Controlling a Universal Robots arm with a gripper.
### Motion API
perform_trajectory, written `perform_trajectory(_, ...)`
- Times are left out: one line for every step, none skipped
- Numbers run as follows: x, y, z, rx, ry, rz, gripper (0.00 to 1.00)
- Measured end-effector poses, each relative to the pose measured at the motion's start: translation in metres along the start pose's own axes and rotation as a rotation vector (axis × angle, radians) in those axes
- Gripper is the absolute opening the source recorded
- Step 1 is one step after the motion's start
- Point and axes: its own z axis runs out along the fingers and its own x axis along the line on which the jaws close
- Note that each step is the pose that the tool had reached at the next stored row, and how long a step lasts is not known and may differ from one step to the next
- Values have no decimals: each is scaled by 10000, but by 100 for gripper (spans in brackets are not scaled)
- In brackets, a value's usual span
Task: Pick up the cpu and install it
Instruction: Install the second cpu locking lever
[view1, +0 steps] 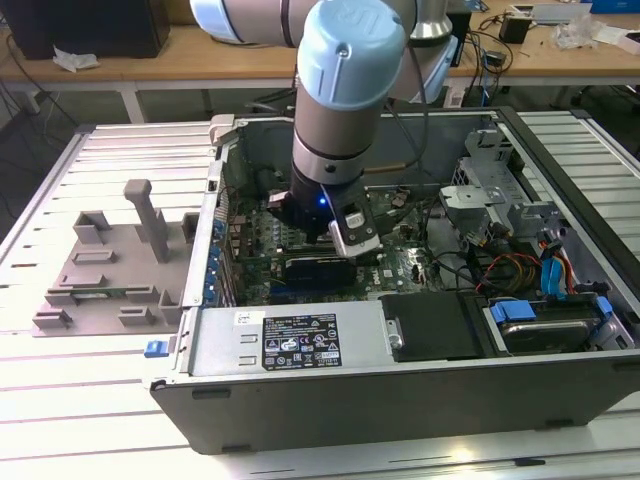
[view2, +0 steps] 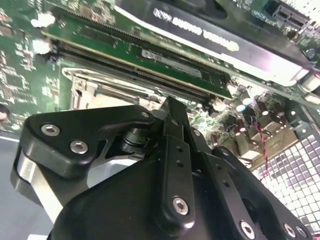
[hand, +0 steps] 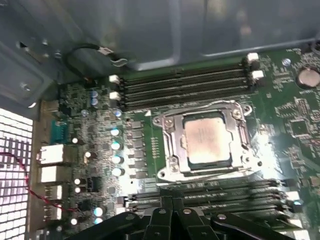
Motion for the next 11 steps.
perform_trajectory(-19,4,-2,33,-12,35,11)
perform_trajectory(-46,11,-3,58,-26,71,11)
perform_trajectory(-66,19,-4,67,-33,94,11)
perform_trajectory(-105,45,-3,72,-44,135,11)
perform_trajectory(-131,72,2,72,-52,158,11)
perform_trajectory(-151,118,12,77,-56,171,11)
perform_trajectory(-157,146,19,81,-58,175,11)
perform_trajectory(-161,173,25,87,-58,178,11)
perform_trajectory(-167,215,37,90,-61,179,11)
perform_trajectory(-170,247,45,94,-61,180,11)
perform_trajectory(-175,303,58,107,-62,182,11)
